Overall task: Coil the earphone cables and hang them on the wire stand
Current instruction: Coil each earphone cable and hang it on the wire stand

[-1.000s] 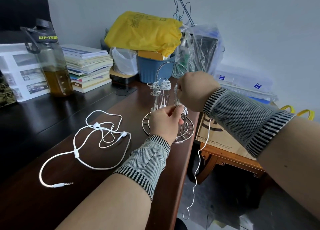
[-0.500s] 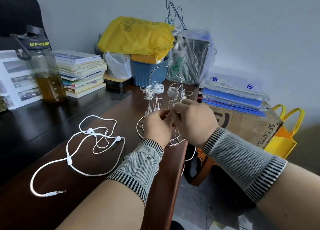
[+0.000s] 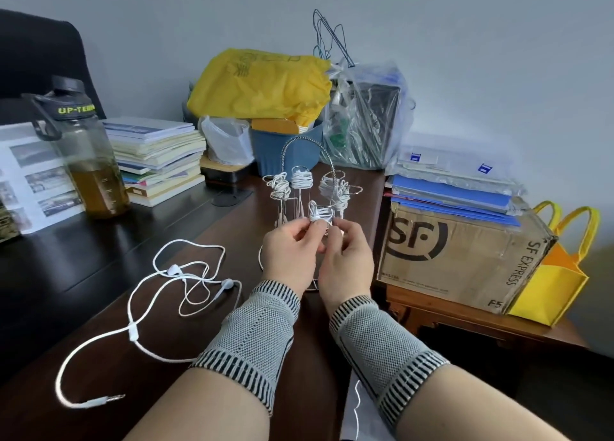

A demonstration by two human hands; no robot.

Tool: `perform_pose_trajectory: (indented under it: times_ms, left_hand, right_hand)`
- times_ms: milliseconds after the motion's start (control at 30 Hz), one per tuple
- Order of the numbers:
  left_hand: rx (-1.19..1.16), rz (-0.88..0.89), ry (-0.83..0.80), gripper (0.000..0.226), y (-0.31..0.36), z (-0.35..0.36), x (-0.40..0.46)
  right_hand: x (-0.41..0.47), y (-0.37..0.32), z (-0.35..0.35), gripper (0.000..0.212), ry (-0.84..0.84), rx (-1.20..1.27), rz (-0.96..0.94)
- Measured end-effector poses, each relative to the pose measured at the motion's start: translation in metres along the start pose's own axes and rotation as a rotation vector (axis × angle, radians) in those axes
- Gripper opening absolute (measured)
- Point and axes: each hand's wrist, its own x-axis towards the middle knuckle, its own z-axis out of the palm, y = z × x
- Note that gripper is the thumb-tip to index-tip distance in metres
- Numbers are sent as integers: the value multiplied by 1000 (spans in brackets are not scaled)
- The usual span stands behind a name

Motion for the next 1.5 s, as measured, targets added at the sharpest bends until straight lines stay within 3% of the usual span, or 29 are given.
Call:
perform_pose_trajectory:
  times_ms: [233, 667, 1067, 1167, 1267, 1400, 1500]
  left_hand:
    - [29, 53, 56, 28, -6, 3, 3]
    - [-209, -28, 44, 20, -2, 4, 0]
    - [-157, 9, 77, 30, -9, 5, 4]
    - [-163, 9, 85, 30, -10, 6, 5]
    - [-148, 19, 100, 29, -10, 8, 6]
    - [-153, 25, 104, 29, -11, 8, 6]
    - [-148, 24, 107, 28, -11, 8, 6]
  right_hand:
    - [9, 4, 5, 15, 36, -8, -27]
    - [9, 3, 1, 18, 30, -39, -22]
    - [10, 7, -4, 13, 22, -62, -84]
    - [10, 12, -21, 3, -51, -146, -225]
    - [16, 8, -43, 13, -195, -217, -350]
    - [23, -14, -59, 37, -425, -89, -263]
    - [26, -24, -66, 44, -520, -63, -276]
